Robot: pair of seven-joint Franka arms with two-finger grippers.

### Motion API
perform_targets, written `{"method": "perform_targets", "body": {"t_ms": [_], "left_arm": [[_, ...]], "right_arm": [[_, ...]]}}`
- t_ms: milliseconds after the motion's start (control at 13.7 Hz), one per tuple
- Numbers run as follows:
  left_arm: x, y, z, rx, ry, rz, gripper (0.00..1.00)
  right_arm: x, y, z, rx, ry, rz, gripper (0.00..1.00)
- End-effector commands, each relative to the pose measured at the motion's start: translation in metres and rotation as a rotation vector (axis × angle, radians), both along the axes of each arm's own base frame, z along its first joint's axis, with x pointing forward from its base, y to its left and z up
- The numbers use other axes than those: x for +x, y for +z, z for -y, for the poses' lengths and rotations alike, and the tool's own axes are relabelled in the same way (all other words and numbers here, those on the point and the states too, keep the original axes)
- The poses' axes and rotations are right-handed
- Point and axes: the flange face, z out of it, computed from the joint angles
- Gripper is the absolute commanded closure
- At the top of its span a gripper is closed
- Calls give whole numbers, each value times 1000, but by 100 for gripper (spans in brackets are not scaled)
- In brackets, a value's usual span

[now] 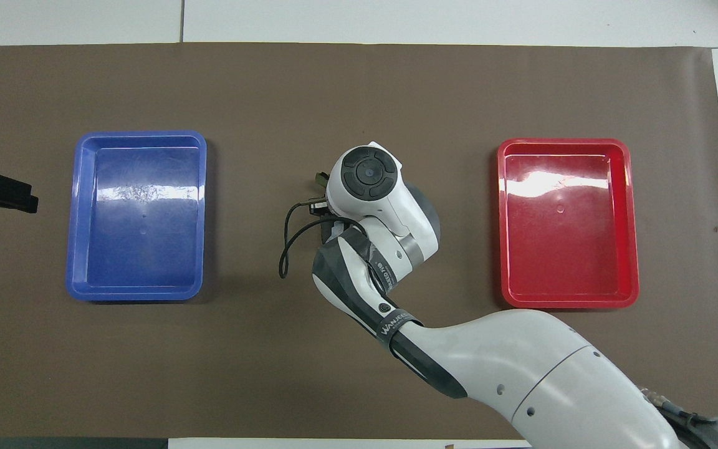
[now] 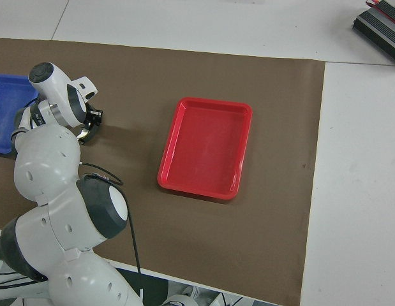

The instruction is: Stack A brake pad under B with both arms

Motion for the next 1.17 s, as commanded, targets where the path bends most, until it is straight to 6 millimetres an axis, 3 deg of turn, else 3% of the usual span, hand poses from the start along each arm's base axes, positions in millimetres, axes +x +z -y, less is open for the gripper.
{"method": "perform_targets", "body": {"t_ms": [0,365,511,657,876,1094], "left_arm": [[-7,1,-3,-1,-6,15,0],[-7,1,-3,-2,-6,15,0],[-7,1,-3,-1,-6,15,0],[-7,1,-3,-1,-6,15,0],[-7,1,-3,-1,-6,15,0],[-8,2,-3,-1,-6,16,0]], "right_arm": [[-4,-3,-1,12,-3,25,0],[2,23,4,15,-15,37,0],[10,61,27,4,-40,44,0],[28,104,77,8,-111,76,0],[58,157,178,-11,-198,104,0],[67,190,274,-87,-189,99,0]]}}
